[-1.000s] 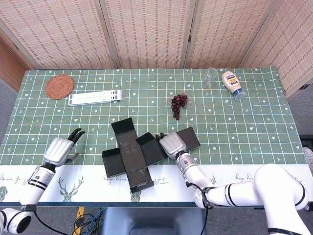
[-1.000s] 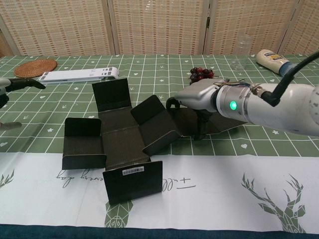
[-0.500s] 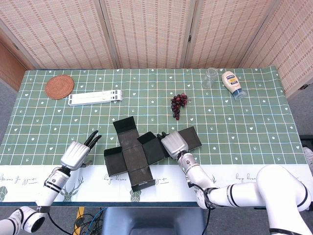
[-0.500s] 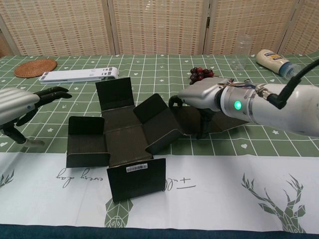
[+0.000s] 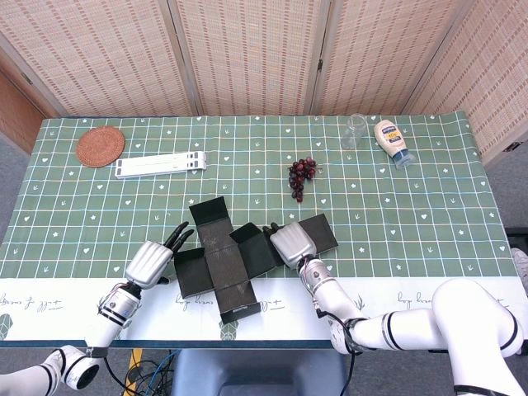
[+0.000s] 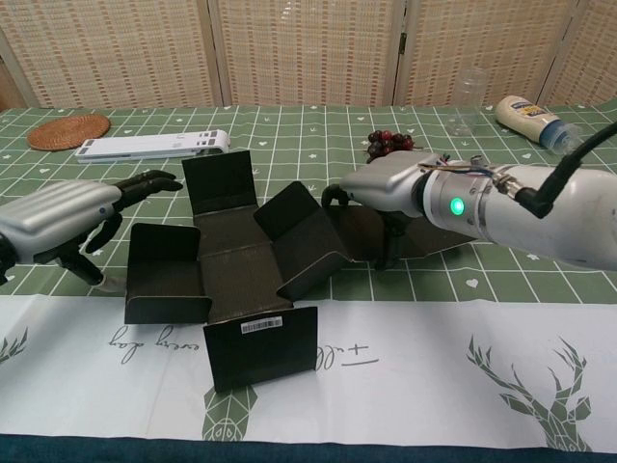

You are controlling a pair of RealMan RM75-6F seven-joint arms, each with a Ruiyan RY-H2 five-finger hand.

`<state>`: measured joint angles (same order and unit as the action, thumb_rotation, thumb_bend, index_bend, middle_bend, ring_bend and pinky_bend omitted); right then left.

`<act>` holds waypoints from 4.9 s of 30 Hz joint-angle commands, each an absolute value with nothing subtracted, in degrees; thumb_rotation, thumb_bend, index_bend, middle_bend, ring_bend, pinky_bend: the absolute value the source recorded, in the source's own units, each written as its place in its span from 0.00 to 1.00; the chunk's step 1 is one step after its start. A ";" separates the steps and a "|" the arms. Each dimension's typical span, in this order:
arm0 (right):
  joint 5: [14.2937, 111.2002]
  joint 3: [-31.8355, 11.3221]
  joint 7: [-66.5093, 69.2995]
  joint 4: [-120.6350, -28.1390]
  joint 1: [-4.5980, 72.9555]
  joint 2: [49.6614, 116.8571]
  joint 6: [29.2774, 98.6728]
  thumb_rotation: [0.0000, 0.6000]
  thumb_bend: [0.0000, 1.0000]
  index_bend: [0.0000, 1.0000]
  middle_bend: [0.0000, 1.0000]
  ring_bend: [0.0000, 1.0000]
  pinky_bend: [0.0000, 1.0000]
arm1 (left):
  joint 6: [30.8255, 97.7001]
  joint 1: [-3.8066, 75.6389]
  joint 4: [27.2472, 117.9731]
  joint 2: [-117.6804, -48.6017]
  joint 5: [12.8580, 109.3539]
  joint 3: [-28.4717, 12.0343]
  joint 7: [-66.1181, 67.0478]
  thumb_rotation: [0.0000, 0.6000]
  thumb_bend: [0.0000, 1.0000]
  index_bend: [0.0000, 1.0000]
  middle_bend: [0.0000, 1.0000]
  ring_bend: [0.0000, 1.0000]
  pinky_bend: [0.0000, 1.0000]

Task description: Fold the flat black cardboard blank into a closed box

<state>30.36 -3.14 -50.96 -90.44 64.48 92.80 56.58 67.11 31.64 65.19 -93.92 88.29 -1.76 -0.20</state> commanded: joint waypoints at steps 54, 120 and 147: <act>54.33 -0.57 -50.78 -89.92 71.22 87.35 47.18 1.00 0.46 0.32 0.32 0.82 1.00 | 54.73 35.03 75.19 -91.47 86.38 -1.92 -51.14 1.00 0.14 0.02 0.02 0.74 0.90; 86.03 -3.03 -24.73 -82.69 62.26 89.51 51.42 1.00 0.14 0.00 0.00 0.74 1.00 | 54.05 39.96 71.31 -92.10 90.77 4.49 -74.07 1.00 0.14 0.17 0.19 0.76 0.90; 94.99 -1.21 -12.01 -87.72 48.85 80.53 69.07 1.00 0.16 0.00 0.01 0.74 1.00 | 53.01 40.53 74.38 -81.57 88.34 1.96 -88.15 1.00 0.14 0.16 0.19 0.76 0.90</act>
